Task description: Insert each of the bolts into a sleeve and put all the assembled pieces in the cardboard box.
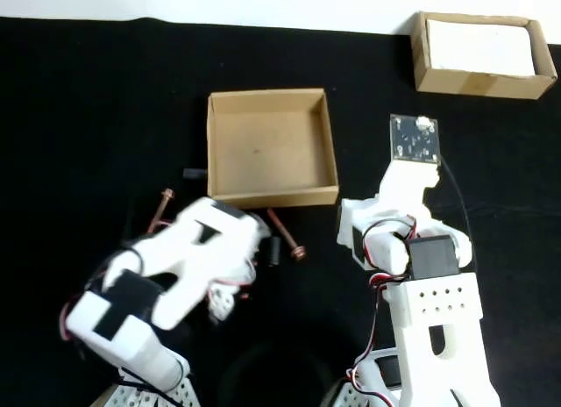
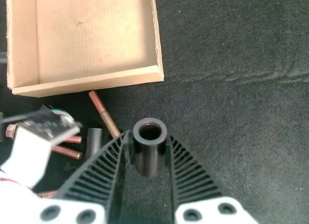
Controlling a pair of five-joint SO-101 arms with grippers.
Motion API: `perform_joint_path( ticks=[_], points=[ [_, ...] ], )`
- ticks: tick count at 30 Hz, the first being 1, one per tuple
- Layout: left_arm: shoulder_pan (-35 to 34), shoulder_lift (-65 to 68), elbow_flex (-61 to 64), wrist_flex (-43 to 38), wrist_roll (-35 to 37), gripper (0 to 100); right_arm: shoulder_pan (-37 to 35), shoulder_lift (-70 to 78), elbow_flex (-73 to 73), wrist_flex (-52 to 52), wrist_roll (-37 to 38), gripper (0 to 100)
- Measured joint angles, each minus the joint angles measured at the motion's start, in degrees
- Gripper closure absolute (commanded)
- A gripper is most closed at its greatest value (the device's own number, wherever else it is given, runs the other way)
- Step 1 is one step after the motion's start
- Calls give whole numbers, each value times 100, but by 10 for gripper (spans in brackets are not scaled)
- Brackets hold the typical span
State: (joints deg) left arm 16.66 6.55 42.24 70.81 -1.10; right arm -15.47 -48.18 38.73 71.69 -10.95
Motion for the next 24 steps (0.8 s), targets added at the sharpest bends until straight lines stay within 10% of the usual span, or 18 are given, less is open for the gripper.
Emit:
perform_joint_path(
  ticks=[13,24],
  points=[
    [-747,18,-985,-475,1873,993,0,0,0,0,0,991],
    [-211,9,-3727,2224,2646,993,0,0,0,0,0,991]
  ],
)
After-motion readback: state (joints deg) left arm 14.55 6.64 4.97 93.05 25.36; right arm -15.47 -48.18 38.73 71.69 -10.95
